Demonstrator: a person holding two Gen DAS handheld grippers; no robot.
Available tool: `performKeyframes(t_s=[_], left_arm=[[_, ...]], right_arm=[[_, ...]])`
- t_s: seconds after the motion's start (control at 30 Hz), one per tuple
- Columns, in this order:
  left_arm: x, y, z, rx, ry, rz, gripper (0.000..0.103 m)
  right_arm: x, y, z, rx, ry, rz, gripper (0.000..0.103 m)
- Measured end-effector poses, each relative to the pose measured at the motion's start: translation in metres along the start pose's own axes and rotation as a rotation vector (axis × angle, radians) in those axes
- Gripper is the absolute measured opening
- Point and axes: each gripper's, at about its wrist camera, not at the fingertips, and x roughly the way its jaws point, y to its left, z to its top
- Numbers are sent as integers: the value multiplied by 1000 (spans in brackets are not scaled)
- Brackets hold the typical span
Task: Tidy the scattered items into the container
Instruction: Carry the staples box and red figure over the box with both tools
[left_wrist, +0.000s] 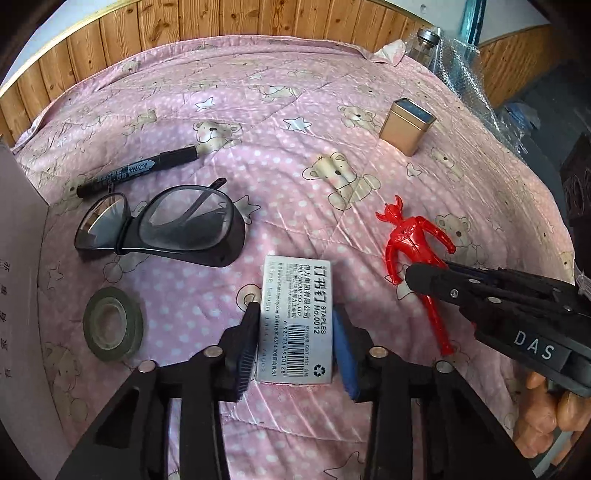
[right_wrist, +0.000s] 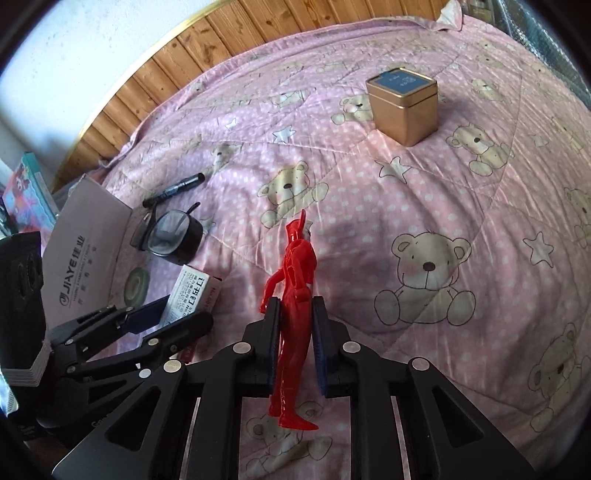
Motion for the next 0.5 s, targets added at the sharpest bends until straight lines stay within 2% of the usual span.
performKeyframes(t_s=[0.5], left_arm=[[-73,9,-9,-90,-78,83,39]], right_arm=[[-36,33,-20,-59,-40,59,17]])
